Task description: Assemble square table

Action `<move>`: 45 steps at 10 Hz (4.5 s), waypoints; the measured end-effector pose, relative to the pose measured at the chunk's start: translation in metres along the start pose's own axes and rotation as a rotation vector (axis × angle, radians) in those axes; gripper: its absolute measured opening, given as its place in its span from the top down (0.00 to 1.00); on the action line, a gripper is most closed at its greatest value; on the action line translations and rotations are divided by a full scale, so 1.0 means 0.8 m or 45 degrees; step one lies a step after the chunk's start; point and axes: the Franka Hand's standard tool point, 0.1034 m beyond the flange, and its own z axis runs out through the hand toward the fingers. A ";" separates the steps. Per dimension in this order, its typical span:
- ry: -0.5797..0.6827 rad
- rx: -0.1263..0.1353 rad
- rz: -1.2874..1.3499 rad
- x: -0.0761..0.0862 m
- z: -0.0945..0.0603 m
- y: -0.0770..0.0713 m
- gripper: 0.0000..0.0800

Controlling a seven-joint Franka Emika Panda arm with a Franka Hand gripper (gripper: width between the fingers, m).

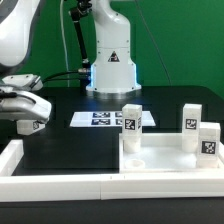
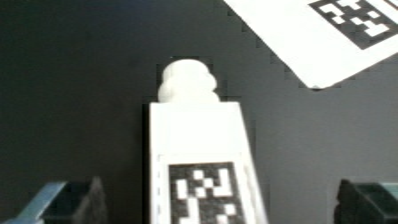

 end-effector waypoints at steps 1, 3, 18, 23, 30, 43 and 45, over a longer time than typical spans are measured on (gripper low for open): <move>-0.003 -0.005 0.003 0.003 0.002 0.002 0.19; -0.003 -0.004 0.003 0.003 0.002 0.002 0.19; 0.018 -0.022 0.014 -0.044 -0.039 -0.094 0.64; 0.332 -0.074 -0.034 -0.039 -0.069 -0.134 0.64; 0.958 -0.155 -0.192 -0.041 -0.155 -0.223 0.64; 1.937 0.014 -0.132 -0.031 -0.163 -0.392 0.64; 1.889 -0.032 -0.121 -0.007 -0.131 -0.405 0.64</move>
Offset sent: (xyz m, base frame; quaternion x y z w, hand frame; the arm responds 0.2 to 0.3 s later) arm 0.0000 0.0000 0.0000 0.0000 0.0000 0.0000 1.0000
